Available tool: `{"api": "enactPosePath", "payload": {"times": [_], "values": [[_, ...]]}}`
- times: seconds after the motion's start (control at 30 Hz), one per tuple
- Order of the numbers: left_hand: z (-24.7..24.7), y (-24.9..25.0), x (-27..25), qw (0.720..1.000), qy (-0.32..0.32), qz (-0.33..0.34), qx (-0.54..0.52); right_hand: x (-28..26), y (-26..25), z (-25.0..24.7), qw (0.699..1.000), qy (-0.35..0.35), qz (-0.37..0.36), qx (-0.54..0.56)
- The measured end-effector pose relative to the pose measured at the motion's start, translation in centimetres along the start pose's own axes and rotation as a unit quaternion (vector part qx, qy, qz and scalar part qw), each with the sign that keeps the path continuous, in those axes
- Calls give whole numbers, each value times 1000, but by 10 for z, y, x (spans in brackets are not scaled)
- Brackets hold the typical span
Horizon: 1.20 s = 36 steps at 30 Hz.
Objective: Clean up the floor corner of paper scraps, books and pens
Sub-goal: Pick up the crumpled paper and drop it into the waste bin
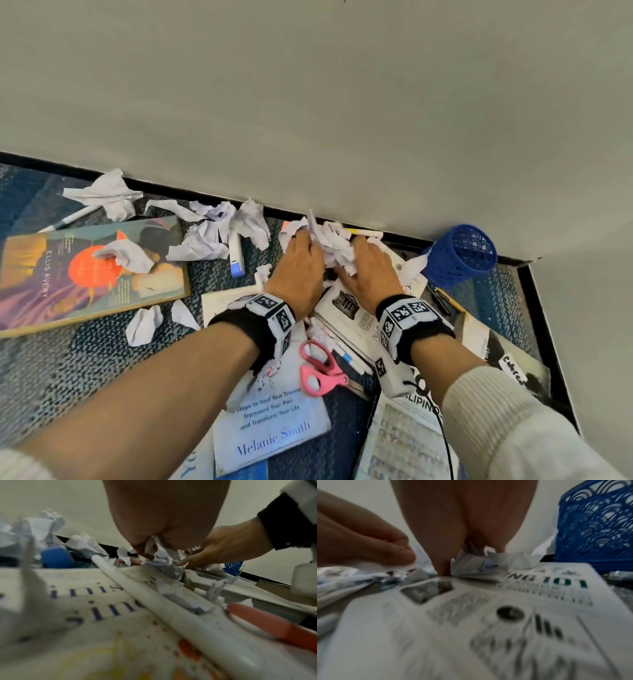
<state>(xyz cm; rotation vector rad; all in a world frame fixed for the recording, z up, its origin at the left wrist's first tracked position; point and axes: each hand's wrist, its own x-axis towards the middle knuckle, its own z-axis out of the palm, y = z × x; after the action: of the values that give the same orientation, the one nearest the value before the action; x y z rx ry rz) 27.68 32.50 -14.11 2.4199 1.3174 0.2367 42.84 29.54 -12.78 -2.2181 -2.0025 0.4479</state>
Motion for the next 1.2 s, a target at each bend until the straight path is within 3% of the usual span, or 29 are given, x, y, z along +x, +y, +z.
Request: {"api": "enactPosePath", "payload": {"times": [0.1, 0.23, 0.33, 0.43, 0.5, 0.57, 0.67, 0.83, 1.03, 1.13, 1.2], "values": [[4, 3, 3, 1000, 19, -12, -18, -8, -9, 8, 996, 11, -82, 35], [9, 9, 13, 998, 3, 18, -63, -18, -22, 10, 976, 64, -62, 198], [9, 13, 14, 995, -22, 33, -91, -26, -16, -4, 955, 152, 8, 255], [11, 16, 11, 995, -71, 33, -61, -28, 6, -18, 943, 231, 127, 204], [11, 18, 10, 994, -100, 26, -22, -27, 25, -22, 936, 221, 236, 138], [9, 21, 10, 990, -140, 17, 11, -28, 40, -19, 943, 138, 300, 52], [6, 21, 10, 984, -165, 30, 56, -32, 52, -7, 953, 69, 295, -23], [6, 14, 9, 986, -136, 25, 90, -32, 68, -11, 964, 83, 242, -70], [-13, 13, 14, 993, -98, -51, 39, -49, 79, -13, 962, 228, 145, -28], [-4, 8, 15, 996, -60, -60, 4, -62, 84, -18, 935, 289, 196, 54], [1, 12, 14, 998, -34, -29, 34, -68, 92, -20, 915, 293, 257, 103]]}}
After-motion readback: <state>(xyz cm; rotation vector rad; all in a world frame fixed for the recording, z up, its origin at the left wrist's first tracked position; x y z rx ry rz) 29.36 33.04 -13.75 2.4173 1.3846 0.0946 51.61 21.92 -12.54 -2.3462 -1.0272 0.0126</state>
